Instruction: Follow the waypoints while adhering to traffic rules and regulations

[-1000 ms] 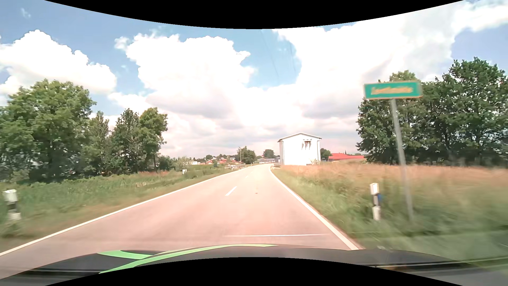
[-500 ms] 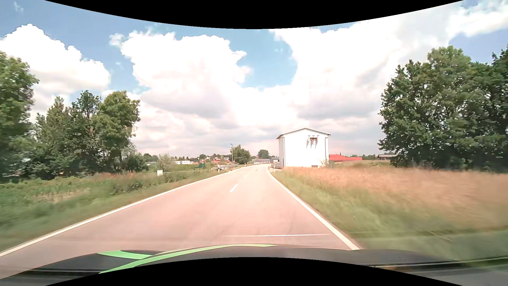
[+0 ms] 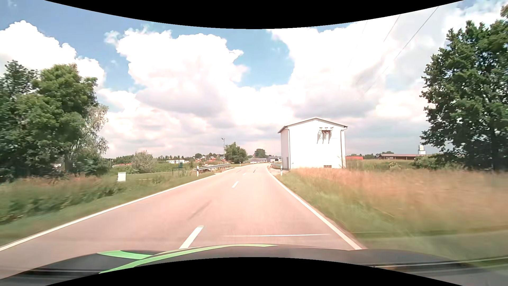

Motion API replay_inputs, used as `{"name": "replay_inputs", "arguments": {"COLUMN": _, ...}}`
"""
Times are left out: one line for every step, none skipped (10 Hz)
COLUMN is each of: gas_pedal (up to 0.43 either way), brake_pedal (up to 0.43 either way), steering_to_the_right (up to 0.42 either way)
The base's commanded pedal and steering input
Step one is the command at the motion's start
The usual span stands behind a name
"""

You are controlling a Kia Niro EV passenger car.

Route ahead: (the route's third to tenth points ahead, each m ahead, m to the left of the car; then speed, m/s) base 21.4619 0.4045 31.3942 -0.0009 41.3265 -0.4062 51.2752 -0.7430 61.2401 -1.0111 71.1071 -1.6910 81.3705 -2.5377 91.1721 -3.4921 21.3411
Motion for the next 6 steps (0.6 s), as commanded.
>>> {"name": "replay_inputs", "arguments": {"gas_pedal": 0.110, "brake_pedal": 0.000, "steering_to_the_right": 0.006}}
{"name": "replay_inputs", "arguments": {"gas_pedal": 0.110, "brake_pedal": 0.000, "steering_to_the_right": 0.006}}
{"name": "replay_inputs", "arguments": {"gas_pedal": 0.110, "brake_pedal": 0.000, "steering_to_the_right": 0.006}}
{"name": "replay_inputs", "arguments": {"gas_pedal": 0.110, "brake_pedal": 0.000, "steering_to_the_right": 0.005}}
{"name": "replay_inputs", "arguments": {"gas_pedal": 0.110, "brake_pedal": 0.000, "steering_to_the_right": 0.005}}
{"name": "replay_inputs", "arguments": {"gas_pedal": 0.110, "brake_pedal": 0.000, "steering_to_the_right": 0.005}}
